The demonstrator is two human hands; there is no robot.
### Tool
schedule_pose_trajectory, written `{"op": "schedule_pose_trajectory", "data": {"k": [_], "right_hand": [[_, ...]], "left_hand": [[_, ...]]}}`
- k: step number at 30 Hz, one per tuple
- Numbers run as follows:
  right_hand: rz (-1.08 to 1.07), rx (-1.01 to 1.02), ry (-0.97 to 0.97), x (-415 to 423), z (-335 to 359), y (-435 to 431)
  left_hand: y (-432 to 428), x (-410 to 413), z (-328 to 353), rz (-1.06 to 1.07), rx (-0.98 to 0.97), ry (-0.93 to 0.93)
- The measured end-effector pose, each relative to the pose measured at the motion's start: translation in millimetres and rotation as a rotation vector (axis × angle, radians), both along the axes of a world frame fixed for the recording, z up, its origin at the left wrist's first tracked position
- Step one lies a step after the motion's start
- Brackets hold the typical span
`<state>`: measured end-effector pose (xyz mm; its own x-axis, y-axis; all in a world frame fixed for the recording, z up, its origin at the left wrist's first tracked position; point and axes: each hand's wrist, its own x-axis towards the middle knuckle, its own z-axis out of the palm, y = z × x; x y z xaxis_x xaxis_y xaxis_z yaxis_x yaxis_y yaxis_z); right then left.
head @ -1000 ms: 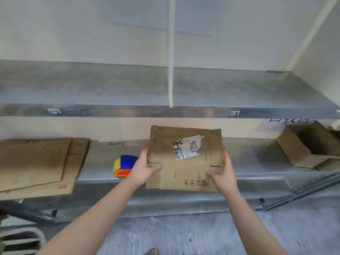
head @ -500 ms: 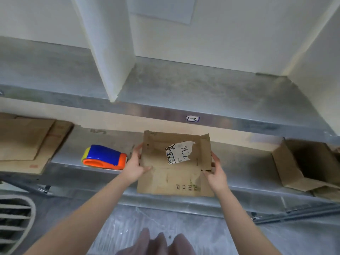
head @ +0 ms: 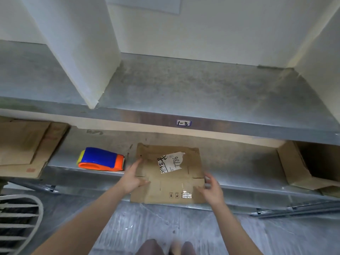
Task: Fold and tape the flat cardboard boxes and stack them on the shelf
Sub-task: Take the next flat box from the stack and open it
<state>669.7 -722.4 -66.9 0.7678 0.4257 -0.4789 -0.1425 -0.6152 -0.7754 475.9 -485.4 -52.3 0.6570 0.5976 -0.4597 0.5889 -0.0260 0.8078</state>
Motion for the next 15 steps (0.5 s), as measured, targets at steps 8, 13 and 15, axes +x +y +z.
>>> {"op": "schedule_pose_trajectory", "data": {"k": [8, 13, 15], "right_hand": [[-0.347, 0.047, 0.176, -20.0, -20.3, -4.0], [-0.348, 0.131, 0.195, -9.1, -18.5, -14.8], [-0.308, 0.164, 0.152, 0.2, -12.5, -17.2]], "left_hand": [[-18.1, -2.5, -11.6, 0.084, -0.063, 0.045], [-17.7, 4.9, -15.7, -0.011, 0.261, 0.307], [-8.3, 10.3, -13.0, -0.088, 0.355, 0.364]]}}
